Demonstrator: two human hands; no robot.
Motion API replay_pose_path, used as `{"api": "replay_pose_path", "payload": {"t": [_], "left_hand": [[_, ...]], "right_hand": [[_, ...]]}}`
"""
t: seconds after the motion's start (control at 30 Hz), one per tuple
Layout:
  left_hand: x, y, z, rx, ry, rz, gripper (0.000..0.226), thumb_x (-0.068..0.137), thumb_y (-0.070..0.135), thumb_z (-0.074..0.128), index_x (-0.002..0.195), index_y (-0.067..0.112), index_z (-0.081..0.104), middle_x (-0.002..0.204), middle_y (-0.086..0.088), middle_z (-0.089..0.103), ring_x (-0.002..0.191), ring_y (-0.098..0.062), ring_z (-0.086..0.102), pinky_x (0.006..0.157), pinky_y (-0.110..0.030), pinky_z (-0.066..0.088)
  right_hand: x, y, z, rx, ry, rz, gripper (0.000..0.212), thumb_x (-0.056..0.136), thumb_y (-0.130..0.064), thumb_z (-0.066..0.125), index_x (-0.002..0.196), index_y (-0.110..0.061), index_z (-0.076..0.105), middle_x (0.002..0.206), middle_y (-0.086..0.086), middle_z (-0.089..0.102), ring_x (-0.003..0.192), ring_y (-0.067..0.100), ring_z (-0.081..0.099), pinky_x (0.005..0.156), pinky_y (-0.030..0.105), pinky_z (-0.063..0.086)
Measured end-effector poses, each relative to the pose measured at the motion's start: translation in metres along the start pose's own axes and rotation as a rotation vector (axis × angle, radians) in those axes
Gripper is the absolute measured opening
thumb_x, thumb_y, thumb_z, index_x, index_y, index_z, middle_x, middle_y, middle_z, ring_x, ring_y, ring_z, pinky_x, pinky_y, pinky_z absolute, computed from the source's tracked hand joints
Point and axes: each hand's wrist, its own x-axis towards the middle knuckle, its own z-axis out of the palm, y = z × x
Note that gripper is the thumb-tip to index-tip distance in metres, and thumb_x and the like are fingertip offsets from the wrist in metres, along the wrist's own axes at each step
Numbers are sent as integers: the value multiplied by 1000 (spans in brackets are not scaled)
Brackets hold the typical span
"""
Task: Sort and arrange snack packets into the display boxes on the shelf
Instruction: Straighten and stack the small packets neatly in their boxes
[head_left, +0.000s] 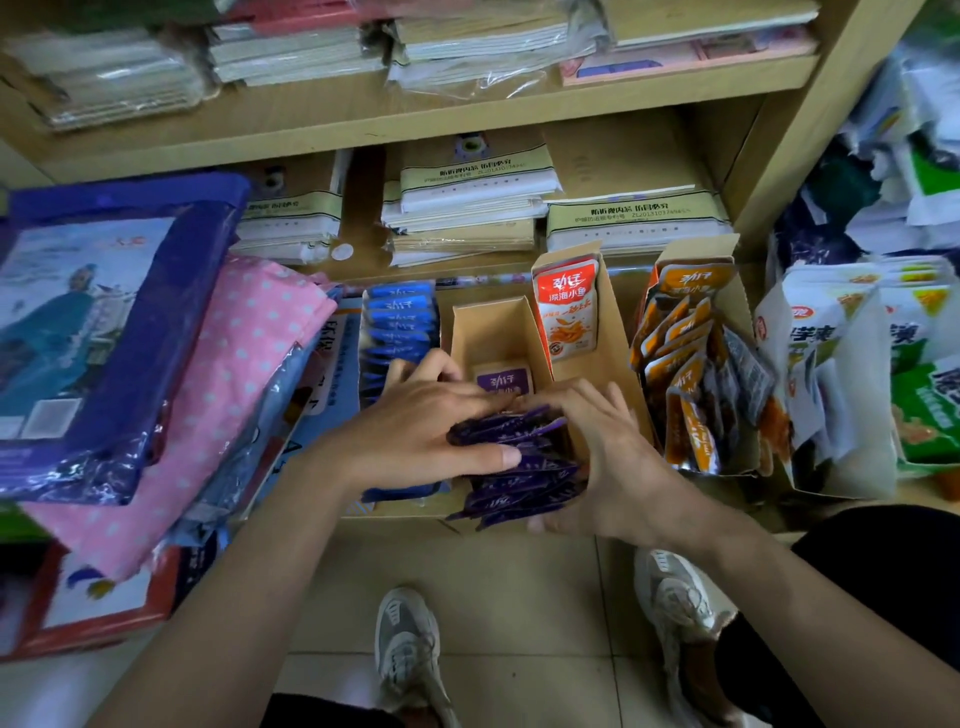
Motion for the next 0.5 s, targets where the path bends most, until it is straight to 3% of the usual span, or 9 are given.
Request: {"api": "replay_pose_path", "payload": {"t": [0.1,0.17,0.27,0.37,0.5], "left_hand": [[0,1,-8,-116,-59,-85,60,82,82,50,132,49,51,120,20,53,112,-3,35,92,-27,31],[-1,1,-9,-301,-23,-94,51,78,77,60,117,45,53,122,23,63,117,2,53,99,-34,43],[-2,1,-6,-343,87,-100,43,73,74,67,97,38,61,105,20,69,102,-2,65,91,-45,53],[-2,11,4,-305,218,-120,44,67,75,72,84,35,66,85,15,71,81,-7,68,77,-47,55],[-3,17,14,-288,259,-181,47,61,76,74,84,36,69,82,15,72,80,1,68,77,-41,57]], "right_hand": [[-1,3,0,98,-19,62,94,52,-44,94,130,-50,41,129,-21,41,125,11,32,109,43,40],[-5,3,0,142,-1,80,100,52,-49,93,134,-57,38,131,-16,40,126,15,34,109,43,40],[-11,1,-3,142,75,13,100,54,-62,87,142,-49,42,134,-14,49,125,12,37,106,45,38],[-12,0,-2,82,83,-88,87,60,-59,85,138,-39,51,138,-21,50,130,6,39,105,45,31],[-11,1,-5,15,44,-111,75,60,-61,79,127,-34,56,140,-16,52,131,7,43,103,40,26]]}}
